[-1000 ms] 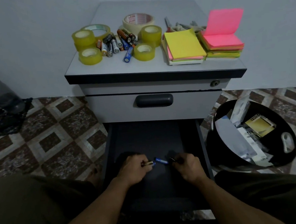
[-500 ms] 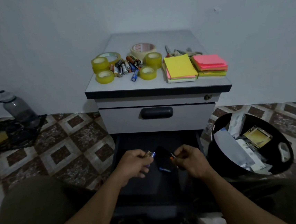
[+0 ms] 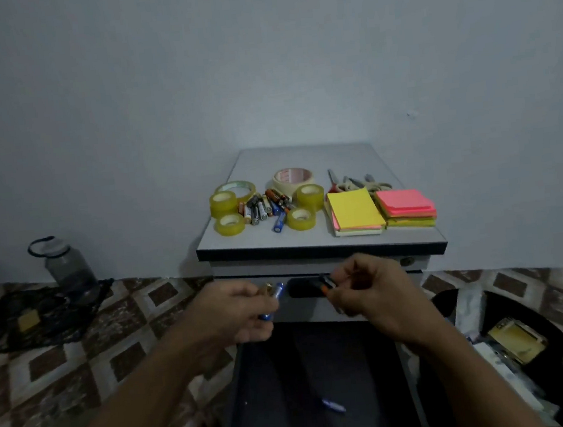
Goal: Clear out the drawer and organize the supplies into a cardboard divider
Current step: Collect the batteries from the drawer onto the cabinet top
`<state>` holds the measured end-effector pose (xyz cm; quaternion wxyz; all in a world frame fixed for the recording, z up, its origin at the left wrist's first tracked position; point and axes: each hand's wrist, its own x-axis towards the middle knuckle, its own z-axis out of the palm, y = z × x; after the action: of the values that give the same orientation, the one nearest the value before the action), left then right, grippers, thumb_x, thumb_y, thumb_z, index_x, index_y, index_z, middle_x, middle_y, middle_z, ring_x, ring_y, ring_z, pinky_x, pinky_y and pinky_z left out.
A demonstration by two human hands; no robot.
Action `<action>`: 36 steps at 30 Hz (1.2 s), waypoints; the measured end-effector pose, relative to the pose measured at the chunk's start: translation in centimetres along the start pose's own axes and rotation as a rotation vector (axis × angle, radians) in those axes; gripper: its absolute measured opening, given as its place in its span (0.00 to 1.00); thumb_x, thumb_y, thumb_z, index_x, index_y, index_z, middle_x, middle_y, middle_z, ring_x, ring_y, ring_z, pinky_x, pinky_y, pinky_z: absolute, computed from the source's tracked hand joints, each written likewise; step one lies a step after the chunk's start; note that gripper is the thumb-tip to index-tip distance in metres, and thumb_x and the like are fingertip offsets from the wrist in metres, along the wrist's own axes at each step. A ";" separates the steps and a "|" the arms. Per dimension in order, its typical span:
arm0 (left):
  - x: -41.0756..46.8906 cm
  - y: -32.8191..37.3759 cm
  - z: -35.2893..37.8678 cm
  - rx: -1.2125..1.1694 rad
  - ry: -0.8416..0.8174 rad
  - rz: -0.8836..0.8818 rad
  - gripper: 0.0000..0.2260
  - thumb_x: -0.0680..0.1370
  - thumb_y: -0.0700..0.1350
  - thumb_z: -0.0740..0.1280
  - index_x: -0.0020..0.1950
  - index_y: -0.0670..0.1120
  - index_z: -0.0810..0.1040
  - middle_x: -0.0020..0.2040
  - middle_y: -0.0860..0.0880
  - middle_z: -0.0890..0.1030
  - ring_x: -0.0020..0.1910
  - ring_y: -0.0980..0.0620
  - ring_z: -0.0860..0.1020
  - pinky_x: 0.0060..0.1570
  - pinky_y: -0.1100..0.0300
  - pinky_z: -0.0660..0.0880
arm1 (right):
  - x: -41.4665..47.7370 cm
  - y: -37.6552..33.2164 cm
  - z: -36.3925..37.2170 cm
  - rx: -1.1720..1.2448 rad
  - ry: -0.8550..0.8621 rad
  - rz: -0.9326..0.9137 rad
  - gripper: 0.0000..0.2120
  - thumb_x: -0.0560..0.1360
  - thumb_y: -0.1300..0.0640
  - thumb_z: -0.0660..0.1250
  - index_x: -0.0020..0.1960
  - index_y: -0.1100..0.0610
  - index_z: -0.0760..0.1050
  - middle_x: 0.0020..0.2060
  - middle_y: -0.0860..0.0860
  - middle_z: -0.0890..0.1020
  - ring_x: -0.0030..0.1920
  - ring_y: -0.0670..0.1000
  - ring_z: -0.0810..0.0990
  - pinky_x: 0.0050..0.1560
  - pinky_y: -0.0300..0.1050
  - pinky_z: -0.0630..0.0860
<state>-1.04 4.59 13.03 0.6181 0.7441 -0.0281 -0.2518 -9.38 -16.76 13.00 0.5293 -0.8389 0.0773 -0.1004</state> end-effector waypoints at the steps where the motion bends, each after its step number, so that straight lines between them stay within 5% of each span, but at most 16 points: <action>1: 0.2 1.4 -0.4 -0.006 0.014 0.015 0.07 0.72 0.36 0.75 0.47 0.35 0.81 0.37 0.40 0.83 0.33 0.47 0.83 0.33 0.58 0.81 | 1.1 -1.0 -0.3 -0.005 0.020 -0.017 0.06 0.72 0.63 0.74 0.46 0.60 0.78 0.35 0.57 0.84 0.32 0.48 0.81 0.36 0.43 0.78; 6: 3.1 7.7 -2.2 -0.035 0.134 0.101 0.07 0.72 0.36 0.76 0.47 0.35 0.81 0.36 0.40 0.83 0.33 0.46 0.84 0.30 0.61 0.80 | 8.1 -4.8 -1.6 -0.130 0.086 -0.029 0.08 0.67 0.60 0.77 0.43 0.58 0.79 0.36 0.52 0.85 0.31 0.47 0.78 0.31 0.42 0.74; 13: 10.2 12.8 -2.2 0.243 0.303 0.121 0.09 0.74 0.39 0.74 0.47 0.34 0.80 0.31 0.41 0.81 0.17 0.54 0.74 0.17 0.67 0.66 | 16.6 -5.8 -0.9 -0.216 0.172 0.041 0.07 0.65 0.63 0.77 0.40 0.59 0.81 0.40 0.55 0.84 0.45 0.54 0.82 0.44 0.51 0.82; 21: 15.0 12.9 -1.0 0.460 0.385 0.131 0.09 0.70 0.39 0.77 0.38 0.35 0.80 0.27 0.41 0.81 0.19 0.50 0.77 0.22 0.61 0.74 | 21.2 -4.8 1.9 -0.443 0.315 0.018 0.13 0.66 0.53 0.73 0.48 0.56 0.81 0.46 0.56 0.84 0.47 0.57 0.82 0.44 0.53 0.83; 25: 15.5 12.4 -0.5 0.545 0.400 0.137 0.16 0.65 0.43 0.81 0.43 0.36 0.79 0.32 0.41 0.84 0.31 0.44 0.84 0.36 0.48 0.84 | 20.8 -4.4 3.5 -0.529 0.353 -0.066 0.11 0.68 0.55 0.71 0.48 0.59 0.79 0.46 0.58 0.82 0.45 0.60 0.81 0.42 0.51 0.81; 30: 15.4 12.3 -0.6 0.618 0.448 0.152 0.21 0.65 0.49 0.82 0.47 0.39 0.76 0.37 0.44 0.82 0.28 0.51 0.81 0.28 0.60 0.77 | 20.1 -3.9 4.3 -0.679 0.356 -0.182 0.07 0.71 0.56 0.70 0.45 0.57 0.74 0.46 0.59 0.80 0.43 0.61 0.77 0.37 0.46 0.66; 33: 15.1 12.4 -0.6 0.609 0.450 0.153 0.22 0.67 0.49 0.81 0.49 0.38 0.77 0.37 0.45 0.82 0.26 0.52 0.80 0.25 0.63 0.72 | 19.8 -4.0 4.3 -0.714 0.319 -0.216 0.08 0.71 0.61 0.67 0.41 0.55 0.68 0.46 0.59 0.79 0.46 0.62 0.77 0.37 0.46 0.65; 36: 14.8 12.5 -0.7 0.632 0.461 0.163 0.17 0.69 0.46 0.79 0.45 0.39 0.74 0.31 0.46 0.78 0.15 0.58 0.73 0.14 0.67 0.64 | 19.6 -4.2 4.1 -0.740 0.294 -0.238 0.08 0.71 0.62 0.66 0.40 0.55 0.67 0.46 0.59 0.79 0.46 0.62 0.77 0.38 0.46 0.65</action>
<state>15.56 -2.90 19.76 0.3670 0.9299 -0.0239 -0.0073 10.67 -16.00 16.73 0.1601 -0.9524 0.0854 -0.2449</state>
